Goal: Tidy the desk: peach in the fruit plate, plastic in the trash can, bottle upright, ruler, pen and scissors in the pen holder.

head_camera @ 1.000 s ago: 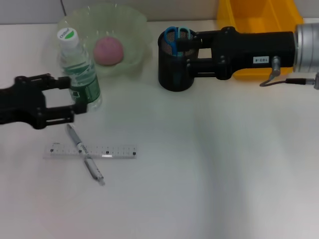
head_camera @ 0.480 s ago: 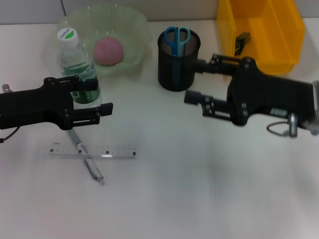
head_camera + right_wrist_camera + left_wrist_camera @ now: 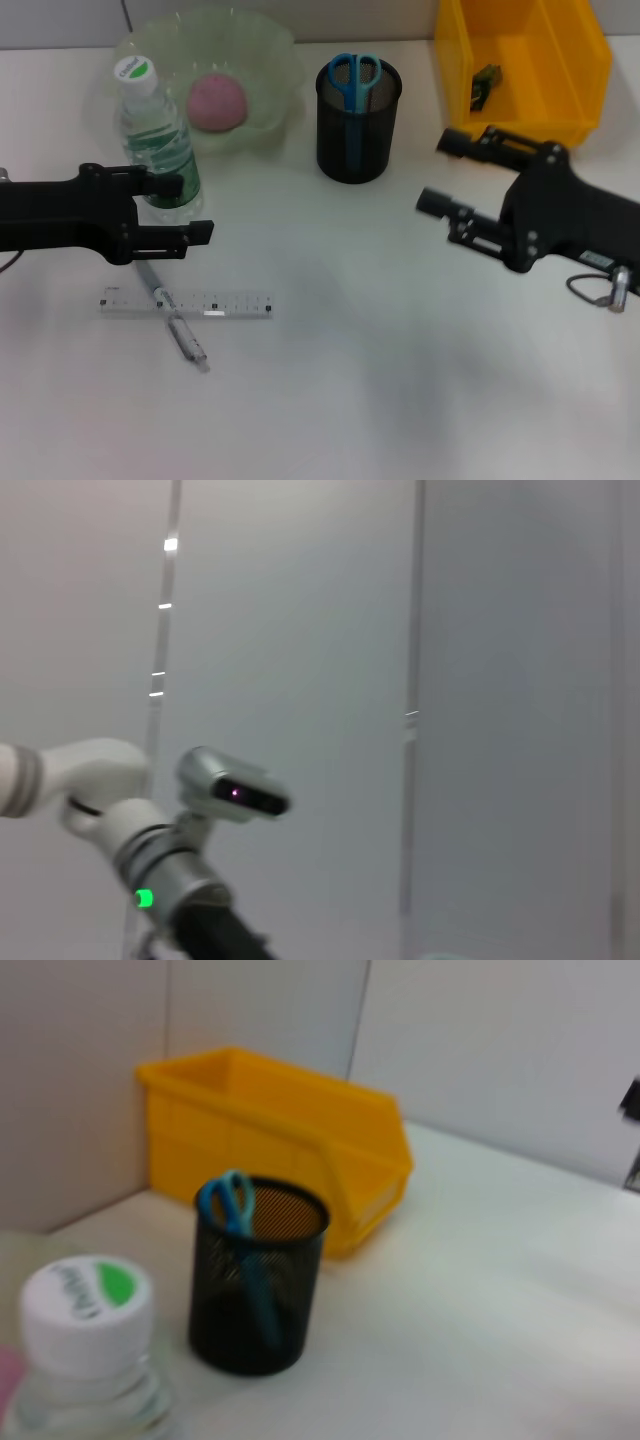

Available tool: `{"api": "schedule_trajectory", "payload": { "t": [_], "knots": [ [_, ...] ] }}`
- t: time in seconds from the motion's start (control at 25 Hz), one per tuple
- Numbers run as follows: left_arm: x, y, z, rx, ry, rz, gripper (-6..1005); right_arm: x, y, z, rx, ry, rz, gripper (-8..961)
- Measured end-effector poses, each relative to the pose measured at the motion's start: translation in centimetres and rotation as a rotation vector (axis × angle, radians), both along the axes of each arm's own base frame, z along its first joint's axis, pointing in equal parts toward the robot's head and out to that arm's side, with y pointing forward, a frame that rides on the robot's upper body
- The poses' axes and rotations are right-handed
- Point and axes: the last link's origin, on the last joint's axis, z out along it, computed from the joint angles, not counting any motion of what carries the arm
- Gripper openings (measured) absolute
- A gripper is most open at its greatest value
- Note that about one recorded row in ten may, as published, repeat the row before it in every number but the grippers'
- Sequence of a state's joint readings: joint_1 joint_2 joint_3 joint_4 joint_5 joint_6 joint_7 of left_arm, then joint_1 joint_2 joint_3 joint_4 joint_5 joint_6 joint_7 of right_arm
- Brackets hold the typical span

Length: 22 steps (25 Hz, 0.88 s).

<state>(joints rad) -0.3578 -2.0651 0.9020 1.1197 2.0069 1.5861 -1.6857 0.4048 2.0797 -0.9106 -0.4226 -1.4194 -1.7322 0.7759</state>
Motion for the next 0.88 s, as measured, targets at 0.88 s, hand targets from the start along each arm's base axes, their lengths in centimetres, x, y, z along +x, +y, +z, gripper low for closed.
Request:
{"api": "schedule_trajectory", "payload": {
  "t": [0.88],
  "knots": [
    [5.3, 1.0, 4.5, 0.032, 0.074, 0.060, 746, 0.0, 1.2, 1.8, 0.133, -0.005, 0.019, 609]
  ]
}}
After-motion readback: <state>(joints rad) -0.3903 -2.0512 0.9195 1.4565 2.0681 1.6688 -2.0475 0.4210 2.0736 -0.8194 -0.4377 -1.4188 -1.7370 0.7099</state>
